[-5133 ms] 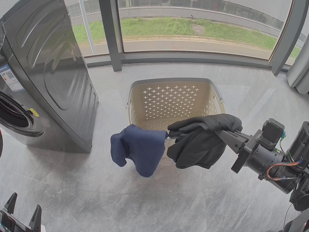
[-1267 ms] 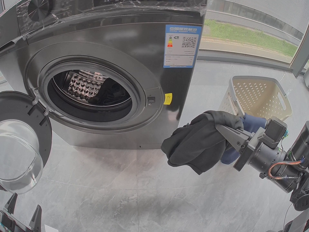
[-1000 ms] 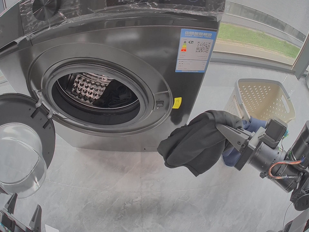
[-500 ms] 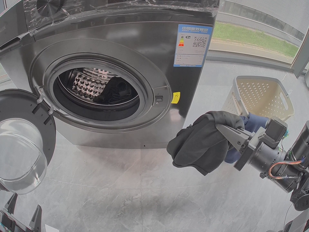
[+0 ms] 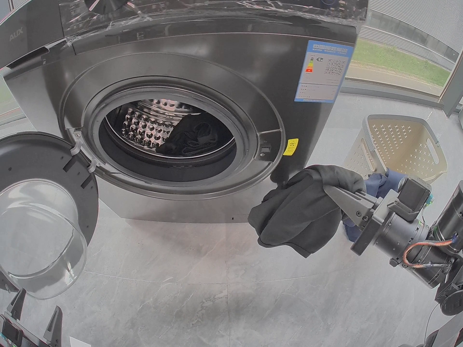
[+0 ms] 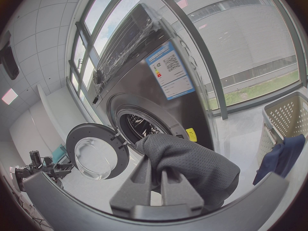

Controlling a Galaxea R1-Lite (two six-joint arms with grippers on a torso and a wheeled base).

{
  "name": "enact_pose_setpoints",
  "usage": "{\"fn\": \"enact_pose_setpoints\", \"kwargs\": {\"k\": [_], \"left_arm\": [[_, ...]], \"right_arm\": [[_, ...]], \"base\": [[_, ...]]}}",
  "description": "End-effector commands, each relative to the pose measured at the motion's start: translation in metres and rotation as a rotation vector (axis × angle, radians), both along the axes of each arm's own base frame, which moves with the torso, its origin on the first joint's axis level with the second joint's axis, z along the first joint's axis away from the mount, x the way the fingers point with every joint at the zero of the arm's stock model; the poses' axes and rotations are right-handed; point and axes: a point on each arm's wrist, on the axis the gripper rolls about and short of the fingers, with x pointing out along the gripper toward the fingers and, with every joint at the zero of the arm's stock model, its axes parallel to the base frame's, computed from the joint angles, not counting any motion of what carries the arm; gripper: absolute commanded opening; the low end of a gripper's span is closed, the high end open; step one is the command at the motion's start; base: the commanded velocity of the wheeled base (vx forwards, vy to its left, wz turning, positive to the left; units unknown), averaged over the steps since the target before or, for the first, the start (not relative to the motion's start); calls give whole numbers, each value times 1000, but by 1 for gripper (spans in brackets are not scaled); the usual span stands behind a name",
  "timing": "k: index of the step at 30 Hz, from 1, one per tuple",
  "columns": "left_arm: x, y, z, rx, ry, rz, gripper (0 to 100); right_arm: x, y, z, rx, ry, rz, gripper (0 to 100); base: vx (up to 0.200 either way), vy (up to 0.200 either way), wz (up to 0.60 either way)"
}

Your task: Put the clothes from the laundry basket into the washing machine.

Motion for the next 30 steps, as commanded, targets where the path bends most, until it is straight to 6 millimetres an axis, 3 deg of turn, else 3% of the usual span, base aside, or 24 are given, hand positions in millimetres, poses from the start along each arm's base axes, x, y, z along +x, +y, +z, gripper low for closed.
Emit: {"fn": "enact_pose_setpoints", "kwargs": {"k": [1,12,20,30], "left_arm": [[0,0,-4,-1,1,0,100],[0,0,-4,2,0,1,100],[0,0,-4,1,0,3,100],[0,0,-4,1,1,1,100]], "right_arm": [[0,0,-1,-2,2,1,0],[0,1,1,0,-7,20,0],[-1,-1,3,7,-15,17,0],[-3,-3,3,9,-13,16,0]], "base": [[0,0,0],[-164,0,0],[0,0,0],[0,200,0]]}}
